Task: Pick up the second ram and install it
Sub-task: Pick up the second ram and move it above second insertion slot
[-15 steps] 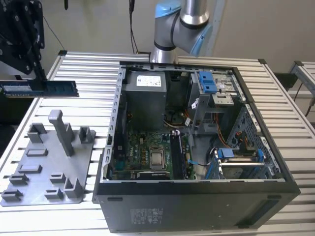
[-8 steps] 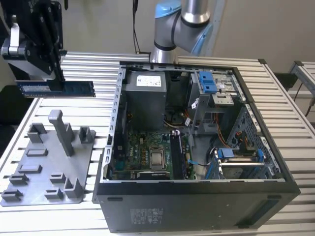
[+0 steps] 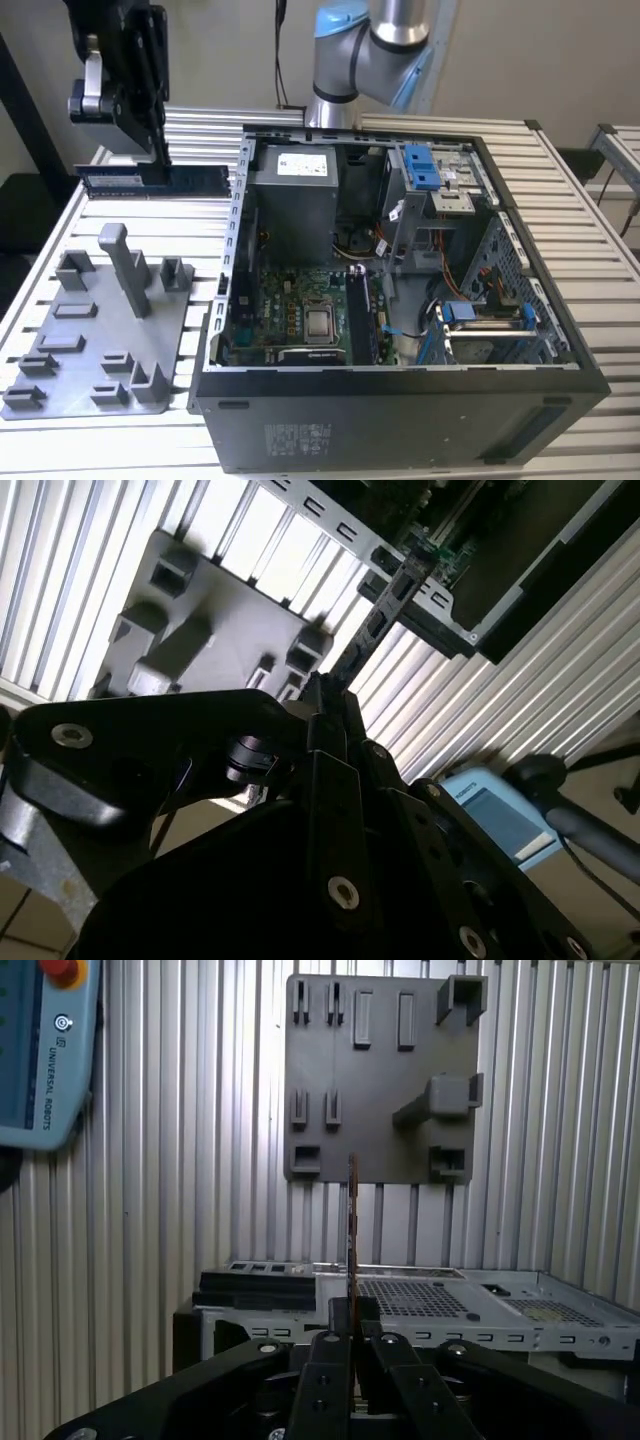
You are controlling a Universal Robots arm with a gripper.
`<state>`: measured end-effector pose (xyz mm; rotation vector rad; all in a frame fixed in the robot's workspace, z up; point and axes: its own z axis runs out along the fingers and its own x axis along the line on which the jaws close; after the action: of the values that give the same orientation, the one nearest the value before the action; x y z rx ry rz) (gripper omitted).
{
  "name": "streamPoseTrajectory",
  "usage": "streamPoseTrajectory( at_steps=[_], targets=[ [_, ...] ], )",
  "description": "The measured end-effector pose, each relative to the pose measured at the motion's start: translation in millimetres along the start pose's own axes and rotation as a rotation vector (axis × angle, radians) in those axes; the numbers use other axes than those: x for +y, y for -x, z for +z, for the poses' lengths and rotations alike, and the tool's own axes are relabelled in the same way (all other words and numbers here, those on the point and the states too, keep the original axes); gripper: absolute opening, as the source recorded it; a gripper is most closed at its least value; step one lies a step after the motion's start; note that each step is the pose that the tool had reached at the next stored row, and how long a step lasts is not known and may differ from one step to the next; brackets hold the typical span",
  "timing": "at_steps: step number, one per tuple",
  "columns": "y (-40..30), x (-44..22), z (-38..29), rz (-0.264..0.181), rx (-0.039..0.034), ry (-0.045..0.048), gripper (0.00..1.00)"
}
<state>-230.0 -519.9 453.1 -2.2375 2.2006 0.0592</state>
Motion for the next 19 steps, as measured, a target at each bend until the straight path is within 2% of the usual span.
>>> streamPoseTrajectory(
  at_steps=[6,19],
  targets=[
    [-0.3,-23.0,-0.6,0.0,-0.0013,-0.0061,0.14],
    [-1.1,-79.7,-1.6,-0.002,-0.0017,-0.0063,0.14]
  ],
)
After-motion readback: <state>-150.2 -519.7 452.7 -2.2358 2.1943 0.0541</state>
